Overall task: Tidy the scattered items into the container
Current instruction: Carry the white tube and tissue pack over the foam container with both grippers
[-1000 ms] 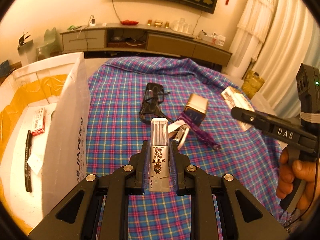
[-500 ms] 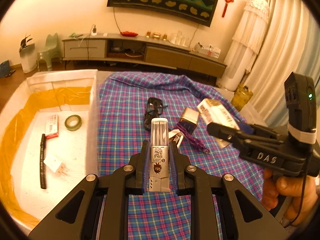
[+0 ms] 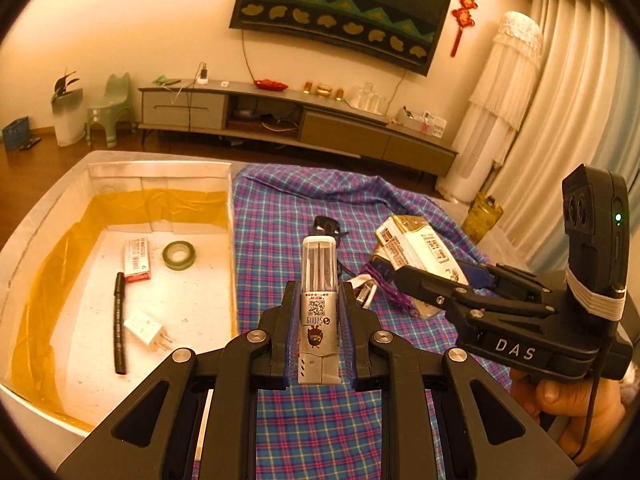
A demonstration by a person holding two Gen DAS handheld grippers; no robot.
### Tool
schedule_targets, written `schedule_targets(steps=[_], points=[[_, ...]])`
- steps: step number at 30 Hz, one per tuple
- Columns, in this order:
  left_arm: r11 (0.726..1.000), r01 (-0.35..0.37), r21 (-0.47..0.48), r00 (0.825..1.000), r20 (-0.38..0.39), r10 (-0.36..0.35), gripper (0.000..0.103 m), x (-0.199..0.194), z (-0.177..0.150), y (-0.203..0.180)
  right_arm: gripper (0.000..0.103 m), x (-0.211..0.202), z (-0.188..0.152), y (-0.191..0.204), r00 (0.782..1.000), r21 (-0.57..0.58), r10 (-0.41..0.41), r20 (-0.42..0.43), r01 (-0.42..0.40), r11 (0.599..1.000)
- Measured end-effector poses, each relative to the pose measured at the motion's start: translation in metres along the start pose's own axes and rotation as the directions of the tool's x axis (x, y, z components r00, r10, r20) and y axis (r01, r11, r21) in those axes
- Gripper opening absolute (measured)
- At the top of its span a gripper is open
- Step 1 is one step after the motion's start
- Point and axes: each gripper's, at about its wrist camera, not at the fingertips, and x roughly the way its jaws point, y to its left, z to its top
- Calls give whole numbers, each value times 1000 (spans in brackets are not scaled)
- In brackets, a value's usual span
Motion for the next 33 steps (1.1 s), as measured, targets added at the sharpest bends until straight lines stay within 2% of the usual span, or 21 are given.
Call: schedule_targets(steps=[23,33], points=[[987,12,-158,999,34,-7,20,-29,9,66,53,3,10,67,998,-87,56,15,-55,995],[972,16,-234,1000,3,-16,20,-23,6,96,53,13,19,94,994,-106,106,24,-103,989]])
